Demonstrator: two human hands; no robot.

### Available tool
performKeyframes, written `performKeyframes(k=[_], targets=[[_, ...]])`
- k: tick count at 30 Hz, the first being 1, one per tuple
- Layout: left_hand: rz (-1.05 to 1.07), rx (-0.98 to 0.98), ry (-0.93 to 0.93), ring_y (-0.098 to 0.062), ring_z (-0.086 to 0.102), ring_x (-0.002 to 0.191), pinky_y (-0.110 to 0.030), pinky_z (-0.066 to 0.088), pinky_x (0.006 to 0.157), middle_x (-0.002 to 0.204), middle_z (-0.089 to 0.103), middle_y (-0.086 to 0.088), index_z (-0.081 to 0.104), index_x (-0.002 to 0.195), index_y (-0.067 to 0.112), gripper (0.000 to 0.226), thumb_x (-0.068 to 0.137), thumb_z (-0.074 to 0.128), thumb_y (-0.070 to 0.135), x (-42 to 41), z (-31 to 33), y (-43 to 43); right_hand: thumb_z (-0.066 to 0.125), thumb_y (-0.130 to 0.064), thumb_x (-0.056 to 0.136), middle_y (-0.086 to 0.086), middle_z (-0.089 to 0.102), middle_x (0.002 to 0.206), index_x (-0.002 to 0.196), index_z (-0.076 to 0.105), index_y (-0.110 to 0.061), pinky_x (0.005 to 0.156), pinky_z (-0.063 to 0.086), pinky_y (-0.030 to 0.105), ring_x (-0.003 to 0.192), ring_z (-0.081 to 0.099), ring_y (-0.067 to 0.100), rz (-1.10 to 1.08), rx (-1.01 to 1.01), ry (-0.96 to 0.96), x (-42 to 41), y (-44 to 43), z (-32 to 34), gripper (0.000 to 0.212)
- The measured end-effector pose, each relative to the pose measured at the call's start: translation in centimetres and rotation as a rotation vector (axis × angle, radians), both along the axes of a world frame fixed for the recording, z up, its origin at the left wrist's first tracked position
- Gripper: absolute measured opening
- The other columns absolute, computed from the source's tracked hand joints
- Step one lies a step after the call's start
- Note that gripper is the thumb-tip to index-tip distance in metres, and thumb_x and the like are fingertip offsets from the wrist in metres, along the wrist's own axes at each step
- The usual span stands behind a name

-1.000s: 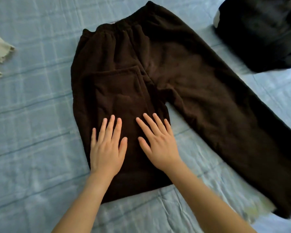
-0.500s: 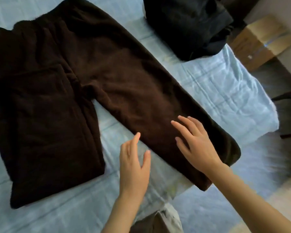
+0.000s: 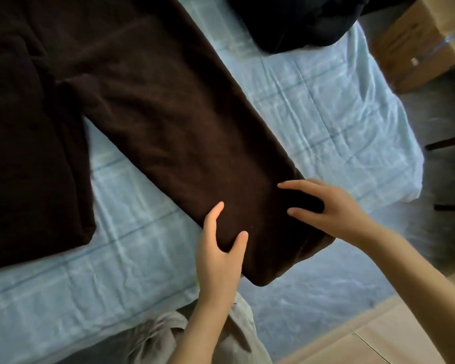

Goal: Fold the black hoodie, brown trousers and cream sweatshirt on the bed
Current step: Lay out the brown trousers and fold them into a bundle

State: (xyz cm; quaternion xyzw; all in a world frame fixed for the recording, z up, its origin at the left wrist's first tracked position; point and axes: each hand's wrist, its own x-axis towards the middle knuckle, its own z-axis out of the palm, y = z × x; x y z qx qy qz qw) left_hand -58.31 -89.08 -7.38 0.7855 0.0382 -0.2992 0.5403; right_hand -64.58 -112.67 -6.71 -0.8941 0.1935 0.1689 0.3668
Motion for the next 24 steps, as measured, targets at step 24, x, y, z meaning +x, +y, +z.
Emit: performKeyframes(k=[24], targets=[[0.158,-0.412,-0.164,0.001,0.057,0.12,-0.014,0.047,0.093,0.139,0.056,0.002,0.042,0.142,0.036,0.077,0.082,0.074,-0.001,25.3,0.7,0.4,0.078,-0.01,0.086,-0.032,0.052,0.135,0.145,0.045,-0.038,0.11,0.042,0.021,0.124,0.05,-0.014,-0.18,0.289,-0.441,27.1,2.2,1.3,0.073]])
